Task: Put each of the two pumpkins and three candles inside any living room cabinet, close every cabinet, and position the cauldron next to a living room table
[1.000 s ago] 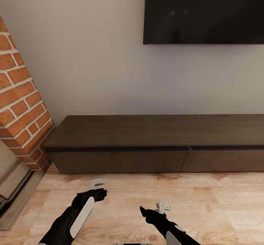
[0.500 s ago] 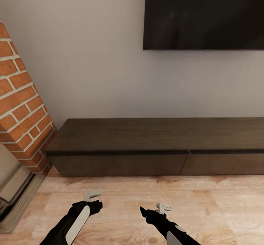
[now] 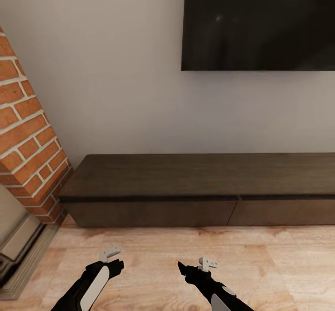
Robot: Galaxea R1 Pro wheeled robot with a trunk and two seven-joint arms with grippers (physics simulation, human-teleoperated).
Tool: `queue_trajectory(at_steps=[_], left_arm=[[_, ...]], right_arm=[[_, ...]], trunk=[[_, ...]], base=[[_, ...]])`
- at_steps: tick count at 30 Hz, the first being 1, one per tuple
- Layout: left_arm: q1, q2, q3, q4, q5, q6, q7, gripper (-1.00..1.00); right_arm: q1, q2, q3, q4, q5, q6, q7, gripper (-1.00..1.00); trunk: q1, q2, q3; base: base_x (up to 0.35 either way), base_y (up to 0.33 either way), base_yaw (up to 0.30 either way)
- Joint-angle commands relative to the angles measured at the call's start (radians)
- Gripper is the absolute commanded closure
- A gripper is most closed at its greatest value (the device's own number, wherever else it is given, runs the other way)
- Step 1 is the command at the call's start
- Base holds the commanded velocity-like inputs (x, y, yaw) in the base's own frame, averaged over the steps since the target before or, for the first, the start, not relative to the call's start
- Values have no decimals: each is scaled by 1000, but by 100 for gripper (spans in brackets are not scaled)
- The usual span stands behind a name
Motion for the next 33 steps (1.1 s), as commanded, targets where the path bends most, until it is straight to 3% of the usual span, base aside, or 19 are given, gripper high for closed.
queue_trajectory(at_steps=[1,15,33], left_arm=[[0,2,-4,-2,11,1,10,-100],[0,3,-1,-2,11,-2,10,-100],[0,3,-2,6,10,-2,10,-100]], right_arm=[[-1,0,8,2,-11,-7,2,-100],[-1,0,8,2,-11,-6,-1,-100],[-1,0,8,4,-11,-6,-2,-100]], trunk=[[-4,7,2],[-58,105,46],[-127,231,103]], base=[[0,0,0],[-134,0,0],[-9,0,0]])
